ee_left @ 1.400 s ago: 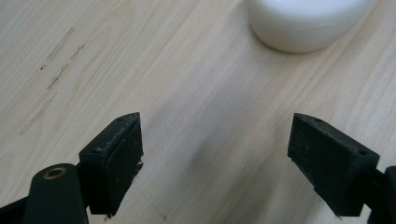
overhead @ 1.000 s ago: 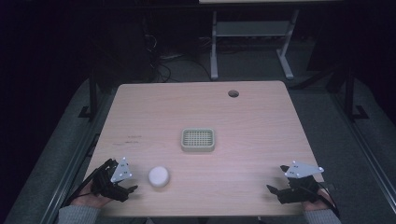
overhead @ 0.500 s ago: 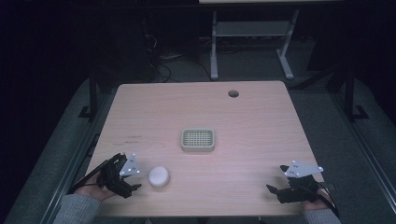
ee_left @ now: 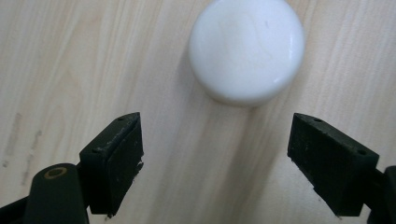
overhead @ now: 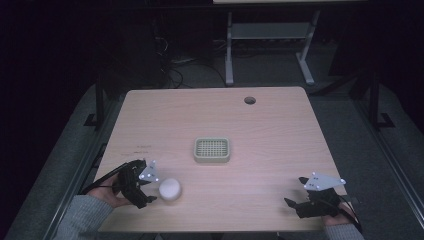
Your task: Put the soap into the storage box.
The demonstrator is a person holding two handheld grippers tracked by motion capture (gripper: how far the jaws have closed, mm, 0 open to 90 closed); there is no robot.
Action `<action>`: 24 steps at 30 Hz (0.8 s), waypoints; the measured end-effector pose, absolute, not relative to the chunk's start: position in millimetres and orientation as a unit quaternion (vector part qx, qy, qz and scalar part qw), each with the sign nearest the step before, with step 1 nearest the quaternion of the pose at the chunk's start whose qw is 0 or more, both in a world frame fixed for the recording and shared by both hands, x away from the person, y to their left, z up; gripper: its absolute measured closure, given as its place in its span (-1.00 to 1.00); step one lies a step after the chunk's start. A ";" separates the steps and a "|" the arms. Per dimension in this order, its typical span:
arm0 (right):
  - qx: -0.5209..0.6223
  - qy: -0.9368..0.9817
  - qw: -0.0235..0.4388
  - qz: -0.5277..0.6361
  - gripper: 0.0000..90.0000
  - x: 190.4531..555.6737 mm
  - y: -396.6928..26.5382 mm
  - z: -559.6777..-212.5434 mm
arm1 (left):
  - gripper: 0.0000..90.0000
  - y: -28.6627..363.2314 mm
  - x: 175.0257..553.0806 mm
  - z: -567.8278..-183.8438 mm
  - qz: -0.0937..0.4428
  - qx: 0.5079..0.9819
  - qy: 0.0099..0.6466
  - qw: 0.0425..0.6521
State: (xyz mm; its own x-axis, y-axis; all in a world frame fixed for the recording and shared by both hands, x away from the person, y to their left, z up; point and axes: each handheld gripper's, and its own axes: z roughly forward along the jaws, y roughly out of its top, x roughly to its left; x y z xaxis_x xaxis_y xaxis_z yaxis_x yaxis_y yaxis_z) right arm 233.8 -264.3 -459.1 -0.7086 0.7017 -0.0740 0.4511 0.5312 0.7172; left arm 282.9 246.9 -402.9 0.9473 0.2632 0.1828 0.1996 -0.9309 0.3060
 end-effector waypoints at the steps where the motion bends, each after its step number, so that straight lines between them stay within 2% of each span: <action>1: 0.335 0.857 0.181 0.348 -0.69 234.0 -264.3 -459.2 | -0.61 244.9 282.9 -402.4 0.106 0.978 0.111 0.142; 7: 0.333 0.857 0.179 0.349 -0.69 233.9 -263.9 -459.0 | -0.61 234.1 285.2 -402.4 0.101 0.982 0.092 0.128; 24: 0.324 0.861 0.179 0.350 -0.69 233.5 -261.0 -458.8 | -0.57 214.3 293.4 -403.2 0.074 0.985 0.076 0.138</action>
State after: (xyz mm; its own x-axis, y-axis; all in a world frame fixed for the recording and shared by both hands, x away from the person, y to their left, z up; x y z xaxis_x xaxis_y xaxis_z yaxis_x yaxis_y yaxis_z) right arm 233.5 -261.0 -458.8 -0.7260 0.6828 -0.0815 0.4324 0.5454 0.7180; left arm 293.4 214.3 -403.2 0.9775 0.1695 0.1258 0.1283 -0.9504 0.2834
